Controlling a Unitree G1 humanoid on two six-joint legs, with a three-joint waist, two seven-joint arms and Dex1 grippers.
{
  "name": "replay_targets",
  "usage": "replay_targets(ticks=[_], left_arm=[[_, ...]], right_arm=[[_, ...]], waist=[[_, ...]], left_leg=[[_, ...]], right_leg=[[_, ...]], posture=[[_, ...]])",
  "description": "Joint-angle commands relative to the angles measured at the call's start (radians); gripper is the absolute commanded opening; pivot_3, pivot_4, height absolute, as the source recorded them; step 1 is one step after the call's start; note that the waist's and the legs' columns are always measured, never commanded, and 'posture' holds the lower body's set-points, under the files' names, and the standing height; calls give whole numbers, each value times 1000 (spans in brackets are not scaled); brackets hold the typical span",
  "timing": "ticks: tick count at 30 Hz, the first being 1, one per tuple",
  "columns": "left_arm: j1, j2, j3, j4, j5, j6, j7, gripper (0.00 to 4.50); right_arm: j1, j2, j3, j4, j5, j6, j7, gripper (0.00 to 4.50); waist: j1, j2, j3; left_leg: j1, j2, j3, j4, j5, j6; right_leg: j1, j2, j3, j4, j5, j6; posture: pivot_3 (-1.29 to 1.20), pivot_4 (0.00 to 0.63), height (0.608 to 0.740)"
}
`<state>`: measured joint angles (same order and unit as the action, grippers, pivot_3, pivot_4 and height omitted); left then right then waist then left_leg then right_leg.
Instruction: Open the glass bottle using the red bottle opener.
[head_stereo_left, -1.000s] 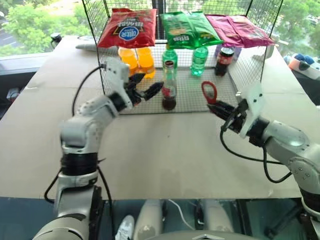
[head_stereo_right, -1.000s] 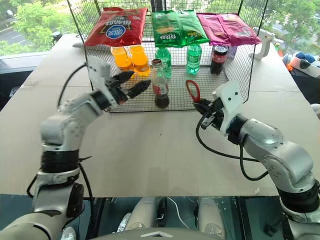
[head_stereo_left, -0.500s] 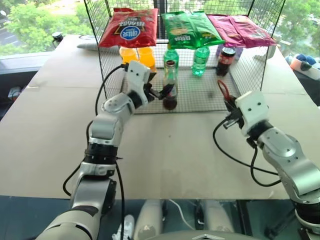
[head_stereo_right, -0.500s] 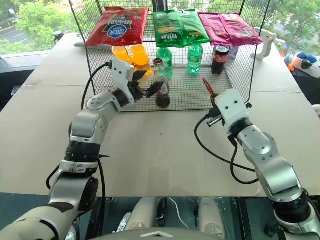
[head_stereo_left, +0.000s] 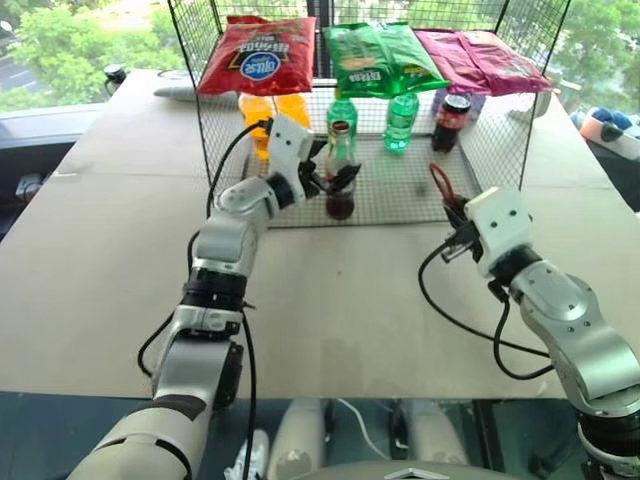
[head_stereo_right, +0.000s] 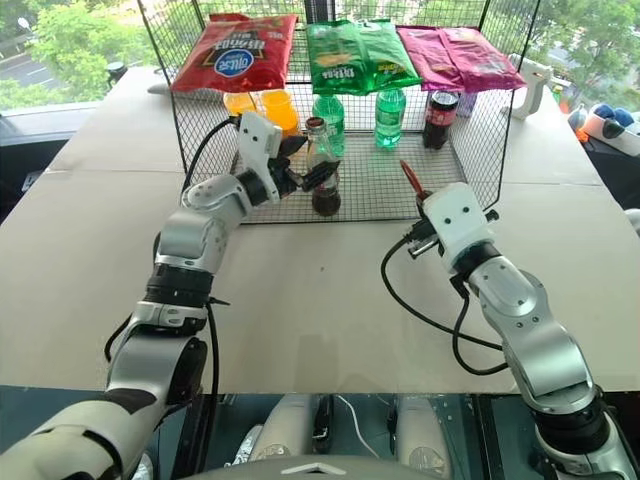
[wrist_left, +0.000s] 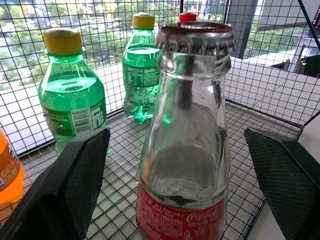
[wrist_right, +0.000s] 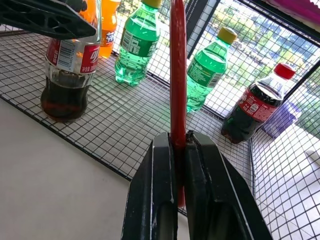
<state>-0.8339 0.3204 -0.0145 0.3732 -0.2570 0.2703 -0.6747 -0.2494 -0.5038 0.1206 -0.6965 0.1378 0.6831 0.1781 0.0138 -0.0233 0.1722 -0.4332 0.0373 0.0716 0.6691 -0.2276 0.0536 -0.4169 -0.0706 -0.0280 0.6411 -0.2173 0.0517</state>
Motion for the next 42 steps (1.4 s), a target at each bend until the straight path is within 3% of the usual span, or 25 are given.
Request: replay_targets(ticks=[1, 3, 4, 12, 31, 37, 42], left_arm=[[-29, -10, -6, 10, 9, -41, -20, 3094], [-35, -17, -5, 24, 12, -52, -26, 2098], [-37, -20, -5, 30, 13, -57, -27, 2052], [-33, -15, 10, 7, 6, -57, -43, 2067], [31, 26, 48, -317, -153, 150, -109, 2067], [114, 52, 5, -449, -217, 237, -197, 2067], [186, 56, -58, -460, -184, 198, -242, 2067]], right_arm=[[-18, 4, -25, -57, -16, 14, 6, 0], [-20, 8, -27, -63, -19, 25, 8, 0], [-20, 10, -28, -66, -21, 29, 9, 0], [-18, 22, -33, -80, -32, 47, 18, 0], [-29, 16, -61, -52, -48, 18, 50, 0], [-41, -31, -49, -36, -132, -74, 55, 0], [-13, -102, 44, 24, -329, -246, 33, 0]], waist=[[-1, 0, 0], [-1, 0, 0], [-1, 0, 0], [0, 0, 0], [-1, 0, 0], [-1, 0, 0], [-2, 0, 0]], left_leg=[[0, 0, 0, 0, 0, 0], [0, 0, 0, 0, 0, 0], [0, 0, 0, 0, 0, 0], [0, 0, 0, 0, 0, 0], [0, 0, -1, 0, 0, 0], [0, 0, -1, 0, 0, 0], [1, 0, 0, 0, 0, 0]], right_leg=[[0, 0, 0, 0, 0, 0], [0, 0, 0, 0, 0, 0], [0, 0, 0, 0, 0, 0], [0, 0, 0, 0, 0, 0], [0, 0, 0, 0, 0, 0], [0, 0, 0, 0, 0, 0], [0, 0, 0, 0, 0, 0]], posture=[[0, 150, 740], [0, 150, 740], [0, 150, 740], [0, 150, 740], [0, 150, 740], [0, 150, 740], [0, 150, 740]])
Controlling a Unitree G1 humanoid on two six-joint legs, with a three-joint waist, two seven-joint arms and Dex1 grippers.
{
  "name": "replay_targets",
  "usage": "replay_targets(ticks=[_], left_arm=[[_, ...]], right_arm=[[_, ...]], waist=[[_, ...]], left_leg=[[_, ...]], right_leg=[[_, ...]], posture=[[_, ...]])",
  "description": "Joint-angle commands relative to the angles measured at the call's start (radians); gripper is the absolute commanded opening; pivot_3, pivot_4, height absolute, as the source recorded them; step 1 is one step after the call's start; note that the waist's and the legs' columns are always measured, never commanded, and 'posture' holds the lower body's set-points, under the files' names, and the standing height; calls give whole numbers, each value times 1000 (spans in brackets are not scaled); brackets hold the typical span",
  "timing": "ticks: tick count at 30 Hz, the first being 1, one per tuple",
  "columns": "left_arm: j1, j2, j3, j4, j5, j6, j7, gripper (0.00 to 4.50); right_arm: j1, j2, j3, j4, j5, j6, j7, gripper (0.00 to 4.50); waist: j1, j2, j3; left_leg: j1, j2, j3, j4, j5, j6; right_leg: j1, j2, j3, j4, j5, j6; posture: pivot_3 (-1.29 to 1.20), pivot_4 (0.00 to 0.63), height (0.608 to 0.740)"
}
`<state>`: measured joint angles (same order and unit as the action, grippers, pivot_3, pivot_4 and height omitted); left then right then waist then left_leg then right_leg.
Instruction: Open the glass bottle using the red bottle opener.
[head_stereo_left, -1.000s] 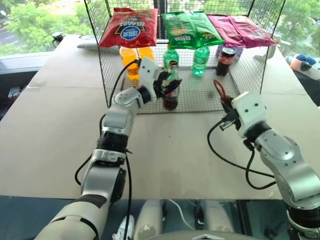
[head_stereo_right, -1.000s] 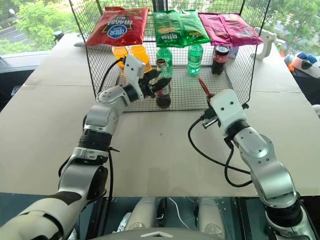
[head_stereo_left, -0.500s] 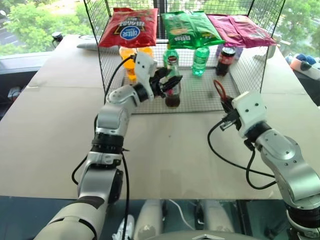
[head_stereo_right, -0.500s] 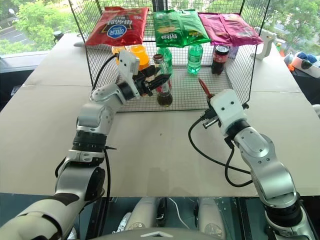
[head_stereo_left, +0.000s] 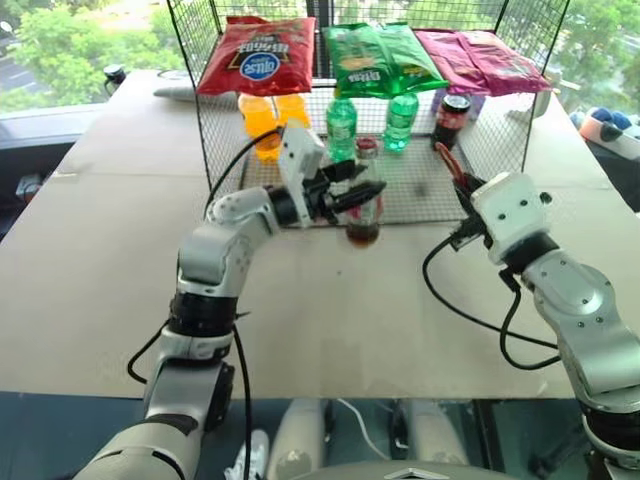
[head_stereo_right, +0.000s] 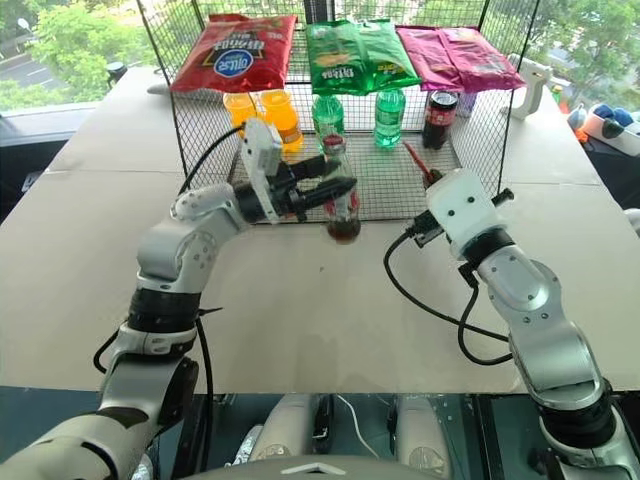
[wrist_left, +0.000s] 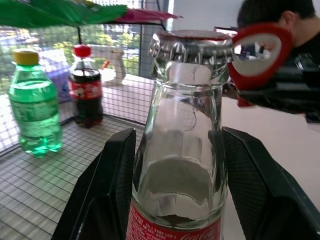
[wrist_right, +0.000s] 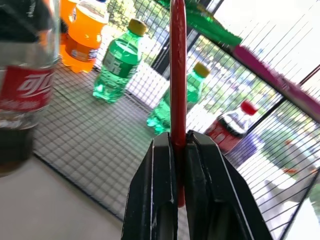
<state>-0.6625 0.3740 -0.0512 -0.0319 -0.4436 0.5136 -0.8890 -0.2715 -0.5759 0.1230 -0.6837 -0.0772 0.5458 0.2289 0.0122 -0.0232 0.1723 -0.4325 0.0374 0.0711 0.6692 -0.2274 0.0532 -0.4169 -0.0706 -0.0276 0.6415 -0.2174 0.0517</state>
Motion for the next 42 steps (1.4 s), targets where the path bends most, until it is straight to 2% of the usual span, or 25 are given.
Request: replay_targets(ticks=[1, 7, 10, 18, 28, 36, 42], left_arm=[[28, 1, -34, -53, 12, -58, -33, 2067], [42, -37, -71, -37, 34, -84, -23, 2067], [49, -42, -86, -42, 50, -97, -28, 2067], [49, -42, -89, -30, 60, -103, -25, 2067], [49, -46, -88, -30, 63, -107, -22, 2067], [54, -44, -90, -38, 64, -106, -21, 2067], [52, -42, -100, -31, 76, -107, -17, 2067]], right_arm=[[15, -38, 68, 31, -162, -146, -29, 0], [26, -9, 191, 158, -387, -336, -112, 0], [29, 35, 195, 178, -444, -372, -141, 0], [44, 154, 197, 178, -489, -389, -136, 0], [61, 280, 232, 271, -522, -408, -145, 0], [74, 272, 229, 301, -584, -435, -138, 0], [67, 221, 221, 303, -657, -450, -114, 0]], waist=[[0, 0, 0], [0, 0, 0], [2, 0, 0], [1, 0, 0], [1, 0, 0], [1, 0, -1], [2, 0, -3]], left_leg=[[0, 0, 0, 0, 0, 0], [0, 0, 1, 0, 2, -4], [0, 0, 1, 1, 2, -4], [0, 0, 0, 1, 3, -4], [1, 0, 0, 1, 3, -4], [2, 0, 0, 1, 3, -4], [3, 0, 0, 2, 2, -4]], right_leg=[[0, 0, 0, 0, 0, 0], [0, 0, 0, 0, 0, 0], [0, 0, 0, 0, 0, 0], [1, 0, 0, 0, 0, 0], [2, 0, -1, 1, 0, 0], [2, 0, 0, 1, 0, 0], [3, 0, 0, 1, -2, -4]], posture=[[0, 150, 740], [0, 150, 740], [0, 150, 740], [0, 150, 740], [0, 150, 740], [0, 150, 740], [0, 150, 740]])
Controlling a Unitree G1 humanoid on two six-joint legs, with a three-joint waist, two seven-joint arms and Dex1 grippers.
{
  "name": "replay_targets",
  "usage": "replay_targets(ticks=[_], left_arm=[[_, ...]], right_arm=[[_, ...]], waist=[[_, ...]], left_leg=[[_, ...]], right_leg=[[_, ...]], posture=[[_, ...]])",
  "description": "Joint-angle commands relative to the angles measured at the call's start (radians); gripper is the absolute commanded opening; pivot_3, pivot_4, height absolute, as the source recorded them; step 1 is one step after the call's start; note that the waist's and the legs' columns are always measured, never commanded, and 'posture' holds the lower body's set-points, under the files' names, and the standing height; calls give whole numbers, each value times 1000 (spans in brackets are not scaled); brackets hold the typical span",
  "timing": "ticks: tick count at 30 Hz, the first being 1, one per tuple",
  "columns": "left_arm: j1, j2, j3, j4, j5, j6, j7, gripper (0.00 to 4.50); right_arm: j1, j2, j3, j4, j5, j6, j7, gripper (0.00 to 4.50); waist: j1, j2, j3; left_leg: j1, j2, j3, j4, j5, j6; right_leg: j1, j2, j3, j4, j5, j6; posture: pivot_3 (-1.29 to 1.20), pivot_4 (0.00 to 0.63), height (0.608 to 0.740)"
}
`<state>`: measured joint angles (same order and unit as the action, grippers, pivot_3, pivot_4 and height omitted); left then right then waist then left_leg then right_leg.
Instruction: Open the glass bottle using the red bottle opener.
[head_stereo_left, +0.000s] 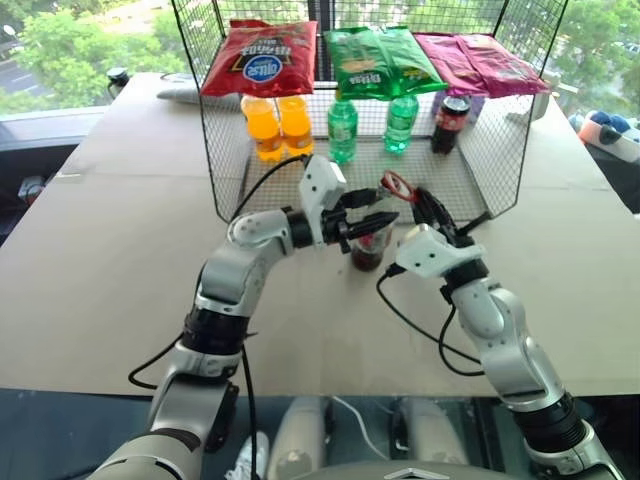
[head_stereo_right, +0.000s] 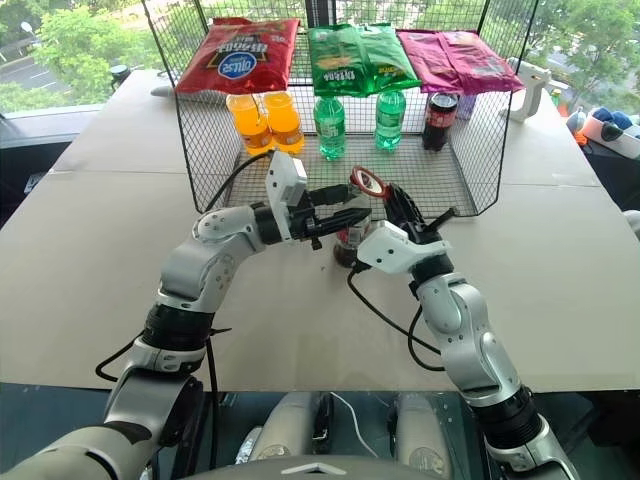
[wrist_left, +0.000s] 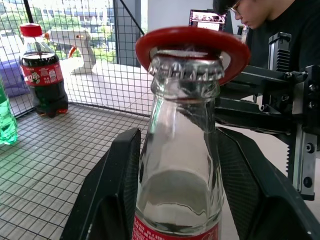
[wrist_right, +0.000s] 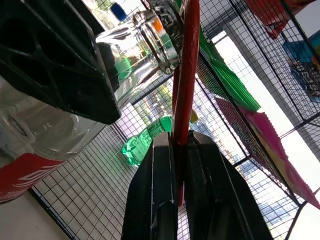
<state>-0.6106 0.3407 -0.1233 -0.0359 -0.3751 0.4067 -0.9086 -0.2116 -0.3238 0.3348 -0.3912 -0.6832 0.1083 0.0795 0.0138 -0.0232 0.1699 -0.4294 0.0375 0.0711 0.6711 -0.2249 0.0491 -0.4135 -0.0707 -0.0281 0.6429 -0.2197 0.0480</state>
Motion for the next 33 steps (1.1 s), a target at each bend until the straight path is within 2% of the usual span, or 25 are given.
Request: replay_targets(ticks=[1, 10, 19, 33], left_arm=[[-1, -9, -29, -27, 9, 0, 3, 2067], [-11, -9, -48, -14, 29, 3, 1, 2067], [-6, -3, -63, 10, 47, -10, -12, 2067], [13, -3, -80, 10, 50, -28, -14, 2067]], right_arm=[[8, -37, 7, 9, -56, -14, 38, 0], [4, -166, -41, -58, -78, -22, 185, 0], [-27, -274, -104, -92, -25, -46, 321, 0], [-98, -358, -164, -110, 36, -59, 428, 0]], waist=[[0, 0, -1], [2, 0, -5], [9, 1, -7], [28, 1, -7]], left_leg=[[0, 0, 0, 0, 0, 0], [1, 0, 0, 1, -2, 4], [1, 0, -1, 1, -2, 4], [-1, 0, -2, 2, -2, 4]], right_leg=[[0, 0, 0, 0, 0, 0], [2, 0, 0, 0, -1, 1], [3, -1, 0, 0, -1, 1], [3, -1, -1, 0, -1, 1]], posture=[[0, 150, 740], [0, 150, 740], [0, 150, 740], [0, 150, 740]])
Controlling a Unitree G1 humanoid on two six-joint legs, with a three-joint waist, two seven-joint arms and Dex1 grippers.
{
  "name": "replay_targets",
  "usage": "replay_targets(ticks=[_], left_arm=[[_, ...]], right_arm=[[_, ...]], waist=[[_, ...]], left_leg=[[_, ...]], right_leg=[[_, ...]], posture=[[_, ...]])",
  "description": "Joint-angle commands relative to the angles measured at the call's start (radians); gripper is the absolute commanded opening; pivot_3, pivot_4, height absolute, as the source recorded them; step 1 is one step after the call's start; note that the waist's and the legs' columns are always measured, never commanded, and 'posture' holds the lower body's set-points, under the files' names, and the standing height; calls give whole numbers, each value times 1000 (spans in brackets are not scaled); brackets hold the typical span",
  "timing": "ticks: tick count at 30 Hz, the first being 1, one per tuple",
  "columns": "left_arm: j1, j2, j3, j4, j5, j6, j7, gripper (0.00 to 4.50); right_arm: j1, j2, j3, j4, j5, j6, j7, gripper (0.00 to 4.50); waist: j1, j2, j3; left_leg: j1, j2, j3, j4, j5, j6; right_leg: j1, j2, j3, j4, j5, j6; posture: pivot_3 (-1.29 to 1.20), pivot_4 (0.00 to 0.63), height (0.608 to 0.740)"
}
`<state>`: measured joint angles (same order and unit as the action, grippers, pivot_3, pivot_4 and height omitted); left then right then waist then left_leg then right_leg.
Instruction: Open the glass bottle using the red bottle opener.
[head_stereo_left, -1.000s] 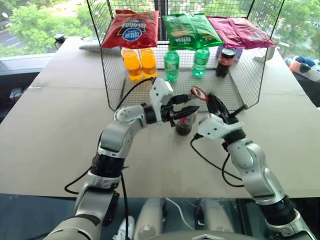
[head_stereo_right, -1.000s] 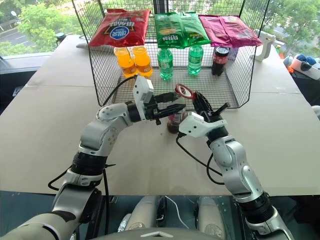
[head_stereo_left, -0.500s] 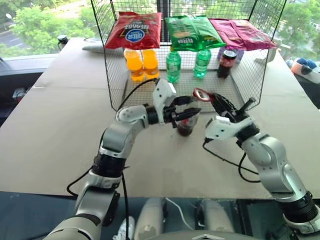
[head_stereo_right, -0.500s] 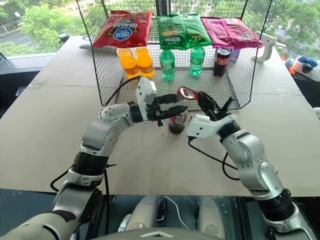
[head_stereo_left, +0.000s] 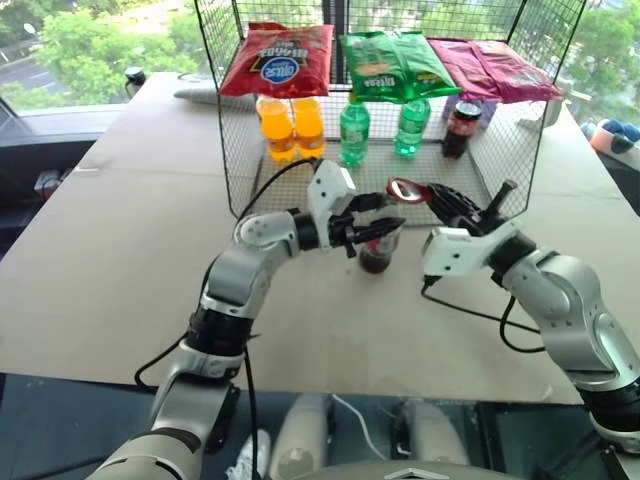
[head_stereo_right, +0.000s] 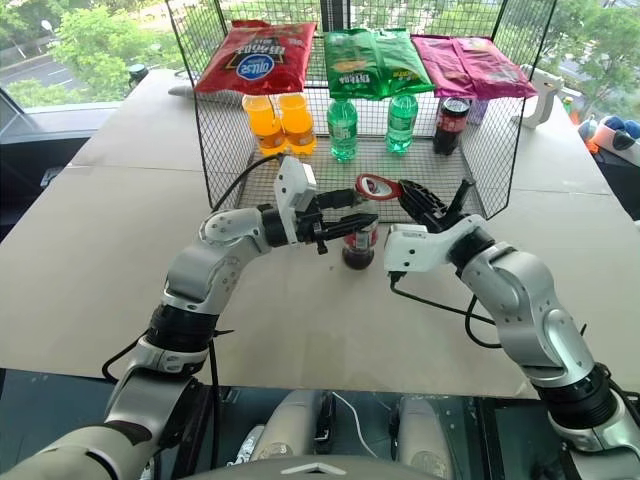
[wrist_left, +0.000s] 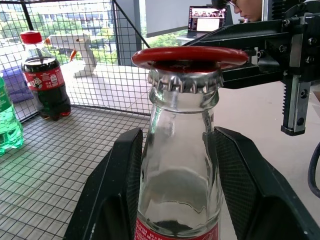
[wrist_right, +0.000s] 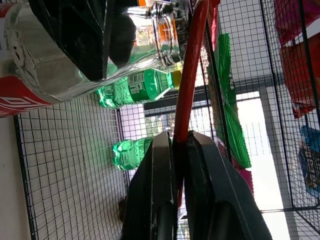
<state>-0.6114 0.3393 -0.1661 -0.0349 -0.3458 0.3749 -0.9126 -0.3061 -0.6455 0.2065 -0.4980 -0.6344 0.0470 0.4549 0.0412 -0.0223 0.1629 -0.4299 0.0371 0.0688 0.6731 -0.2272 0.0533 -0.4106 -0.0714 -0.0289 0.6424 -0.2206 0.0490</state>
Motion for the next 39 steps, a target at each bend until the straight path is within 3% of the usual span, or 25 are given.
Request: replay_targets(ticks=[1, 18, 25, 35, 39], left_arm=[[14, -2, -37, 10, 20, 3, -11, 2067], [2, -11, -44, 47, 27, -25, -27, 2067], [-2, -13, -43, 56, 29, -30, -29, 2067], [3, -9, -36, 47, 24, -29, -26, 2067], [5, -4, -33, 39, 22, -23, -26, 2067]], right_arm=[[-6, -39, -38, -5, -10, 3, 57, 0], [-62, -137, -82, -10, 37, -20, 153, 0], [-95, -154, -95, 2, 55, -39, 177, 0], [-93, 37, -152, -77, 144, 205, 164, 0], [-79, 27, -157, -107, 125, 199, 158, 0]], waist=[[0, 0, 0], [0, -1, -1], [-23, 0, -2], [-26, 1, -2], [-27, 1, -2]], left_leg=[[0, 0, 0, 0, 0, 0], [-1, 0, 0, 0, 0, 0], [1, 0, 0, 0, 0, 0], [0, 0, 1, 0, 0, 0], [0, 0, 1, -1, 0, 0]], right_leg=[[0, 0, 0, 0, 0, 0], [0, 0, 0, -1, 0, 0], [0, 1, 0, 0, 0, 0], [-1, 1, 0, 0, 1, -1], [-1, 1, 1, 0, 1, -1]], posture=[[0, 150, 740], [0, 150, 740], [0, 150, 740], [0, 150, 740], [0, 150, 740]])
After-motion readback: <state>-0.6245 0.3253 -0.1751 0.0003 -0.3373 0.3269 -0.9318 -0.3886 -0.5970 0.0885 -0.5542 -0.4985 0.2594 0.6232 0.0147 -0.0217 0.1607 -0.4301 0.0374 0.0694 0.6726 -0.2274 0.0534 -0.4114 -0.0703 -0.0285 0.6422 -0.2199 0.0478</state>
